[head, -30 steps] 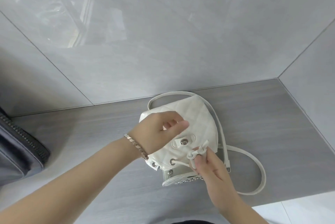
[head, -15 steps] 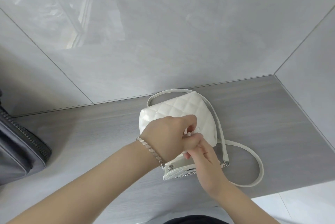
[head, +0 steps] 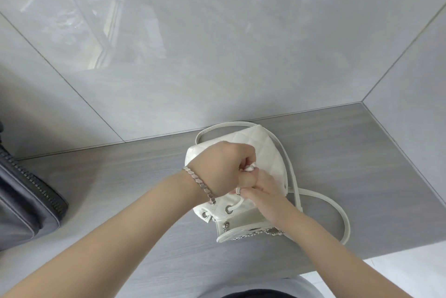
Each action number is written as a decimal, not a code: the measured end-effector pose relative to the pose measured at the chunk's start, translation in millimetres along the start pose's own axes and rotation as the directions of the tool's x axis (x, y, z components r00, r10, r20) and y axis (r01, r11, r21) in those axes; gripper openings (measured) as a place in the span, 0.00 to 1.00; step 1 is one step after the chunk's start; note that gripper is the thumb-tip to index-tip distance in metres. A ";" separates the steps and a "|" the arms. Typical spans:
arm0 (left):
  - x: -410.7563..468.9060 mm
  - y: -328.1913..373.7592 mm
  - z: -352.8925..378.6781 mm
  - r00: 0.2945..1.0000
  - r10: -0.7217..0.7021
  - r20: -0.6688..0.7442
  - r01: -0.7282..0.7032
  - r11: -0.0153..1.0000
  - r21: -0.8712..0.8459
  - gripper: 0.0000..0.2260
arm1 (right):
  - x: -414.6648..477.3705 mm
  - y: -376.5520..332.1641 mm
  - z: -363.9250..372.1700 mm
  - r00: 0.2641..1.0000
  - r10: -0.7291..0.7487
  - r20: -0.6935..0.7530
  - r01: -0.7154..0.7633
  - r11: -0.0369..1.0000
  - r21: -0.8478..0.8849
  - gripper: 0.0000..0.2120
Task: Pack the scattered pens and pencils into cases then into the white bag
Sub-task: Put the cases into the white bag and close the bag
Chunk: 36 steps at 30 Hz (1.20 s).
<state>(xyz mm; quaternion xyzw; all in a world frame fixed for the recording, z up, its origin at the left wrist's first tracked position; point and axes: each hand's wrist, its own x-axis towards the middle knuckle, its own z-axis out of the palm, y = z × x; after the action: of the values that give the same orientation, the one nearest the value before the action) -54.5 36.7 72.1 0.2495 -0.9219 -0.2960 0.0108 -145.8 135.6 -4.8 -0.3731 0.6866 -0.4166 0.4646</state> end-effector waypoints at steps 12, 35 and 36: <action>-2.4 5.2 14.6 0.999 -0.029 0.033 0.033 0.989 -0.142 0.08 | 5.5 -14.3 -19.9 0.996 0.023 0.087 0.038 0.770 -0.637 0.18; -32.3 -26.1 82.6 0.958 -0.233 -0.169 0.123 0.862 -0.491 0.10 | -27.1 33.6 -16.1 0.932 -0.328 -0.155 0.287 0.928 -0.236 0.05; -33.6 -26.9 83.0 0.927 -0.324 -0.188 0.155 0.789 -0.594 0.13 | -28.1 34.5 -17.4 0.911 -0.387 -0.140 0.342 0.901 -0.266 0.05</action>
<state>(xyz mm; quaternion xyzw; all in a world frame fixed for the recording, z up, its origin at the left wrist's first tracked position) -26.8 78.5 -6.9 0.3903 -0.7403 -0.5181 0.1770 -158.4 177.8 -23.5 -0.5065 0.6899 -0.4453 0.2631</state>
